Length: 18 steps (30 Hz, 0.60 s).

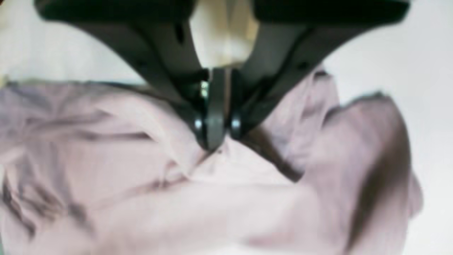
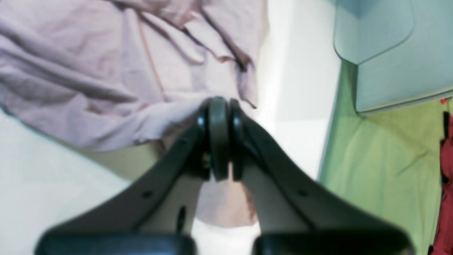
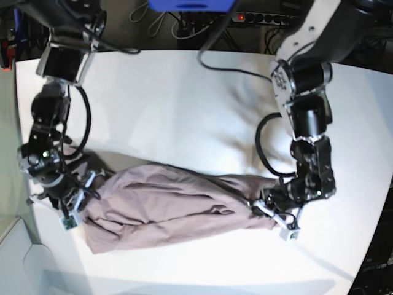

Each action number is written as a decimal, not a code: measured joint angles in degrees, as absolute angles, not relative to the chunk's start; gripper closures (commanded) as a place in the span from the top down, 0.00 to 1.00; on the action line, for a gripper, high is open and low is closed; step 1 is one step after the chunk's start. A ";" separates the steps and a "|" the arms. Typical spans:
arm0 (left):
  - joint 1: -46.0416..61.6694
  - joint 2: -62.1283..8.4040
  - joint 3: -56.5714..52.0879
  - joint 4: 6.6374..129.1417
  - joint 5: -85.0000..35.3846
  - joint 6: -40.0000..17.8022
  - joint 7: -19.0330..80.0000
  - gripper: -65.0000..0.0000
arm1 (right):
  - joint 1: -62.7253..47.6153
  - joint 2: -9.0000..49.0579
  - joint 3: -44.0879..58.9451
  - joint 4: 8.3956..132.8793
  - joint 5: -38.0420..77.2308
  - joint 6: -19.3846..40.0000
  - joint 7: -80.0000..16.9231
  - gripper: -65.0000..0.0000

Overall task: Layout the t-shirt on the table in an organized manner, then fold the t-shirt properly
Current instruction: 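Drag the shirt with the left gripper toward the right gripper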

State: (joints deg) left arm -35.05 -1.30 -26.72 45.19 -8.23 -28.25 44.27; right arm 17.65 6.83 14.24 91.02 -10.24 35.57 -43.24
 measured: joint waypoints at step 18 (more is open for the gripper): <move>-37.41 -4.89 -26.89 41.87 -8.32 -26.83 45.34 1.00 | 18.87 10.31 14.46 85.54 -10.44 35.55 -43.27 0.00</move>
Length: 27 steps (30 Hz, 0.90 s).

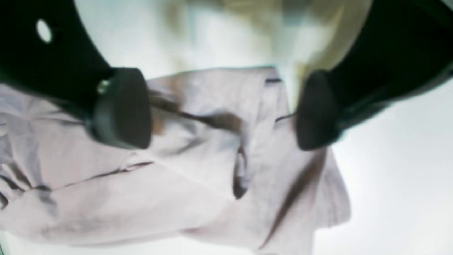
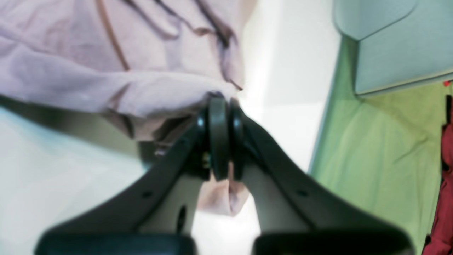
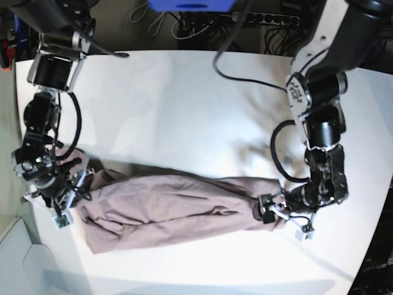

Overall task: Layout the t-shirt on the table in an organized manner, then fold the t-shirt properly
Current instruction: 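Drag the shirt with the left gripper toward the right gripper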

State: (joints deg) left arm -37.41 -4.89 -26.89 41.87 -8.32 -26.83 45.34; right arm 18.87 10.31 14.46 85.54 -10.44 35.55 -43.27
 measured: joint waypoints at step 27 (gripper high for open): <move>-30.89 -0.67 -1.23 46.76 -15.94 -19.35 32.45 1.00 | 13.89 8.69 14.46 87.24 -10.26 35.55 -42.81 0.00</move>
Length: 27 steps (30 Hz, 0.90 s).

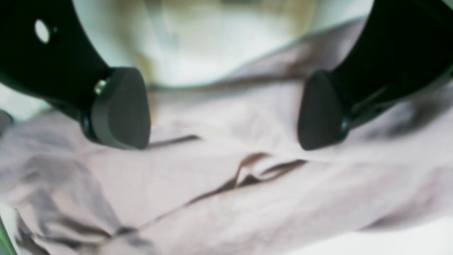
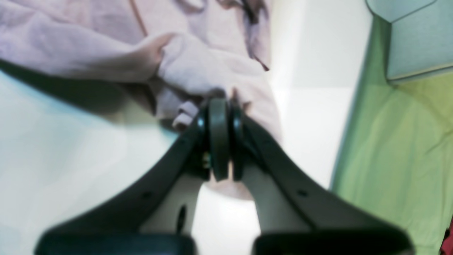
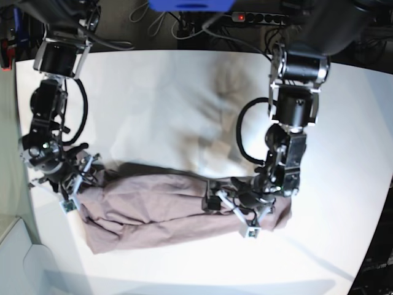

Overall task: Layout the t-shirt on the table in an organized manner, then fold the t-shirt properly
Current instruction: 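Drag the shirt with the left gripper toward the right gripper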

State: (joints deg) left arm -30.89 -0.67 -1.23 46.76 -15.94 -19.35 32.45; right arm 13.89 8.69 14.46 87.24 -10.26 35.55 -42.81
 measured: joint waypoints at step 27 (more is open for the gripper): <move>-33.15 -6.96 -1.52 54.00 -16.12 -18.39 28.40 1.00 | -11.35 10.07 18.94 115.74 -10.28 40.32 -45.41 0.00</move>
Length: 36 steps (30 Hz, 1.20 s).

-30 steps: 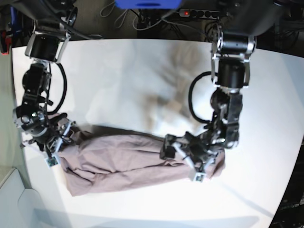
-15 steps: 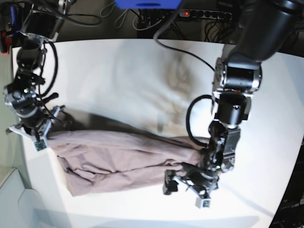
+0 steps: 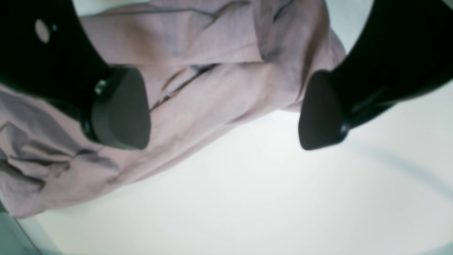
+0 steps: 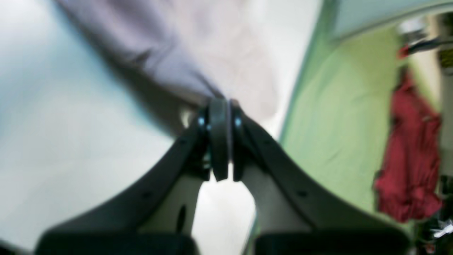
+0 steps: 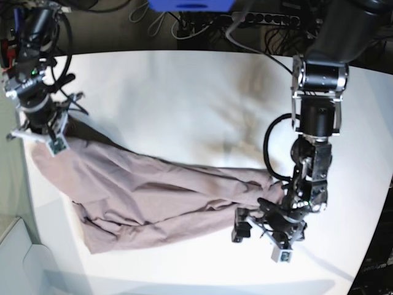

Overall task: Layout the t-shirt on the table in an organized manner, then fold the t-shirt properly
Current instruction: 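Drag the shirt with the left gripper toward the right gripper, then release the shirt and raise the left gripper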

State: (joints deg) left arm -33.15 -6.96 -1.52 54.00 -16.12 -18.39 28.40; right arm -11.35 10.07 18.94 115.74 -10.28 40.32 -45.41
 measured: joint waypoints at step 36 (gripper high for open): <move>-38.74 -8.12 -1.52 30.55 -11.66 -18.63 21.82 1.00 | -21.63 18.83 25.89 115.13 -10.02 40.42 -43.24 0.00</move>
State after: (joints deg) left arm -38.74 -8.12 -1.52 30.55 -11.66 -18.63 21.82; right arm -21.63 18.83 25.89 115.13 -10.02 40.42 -43.24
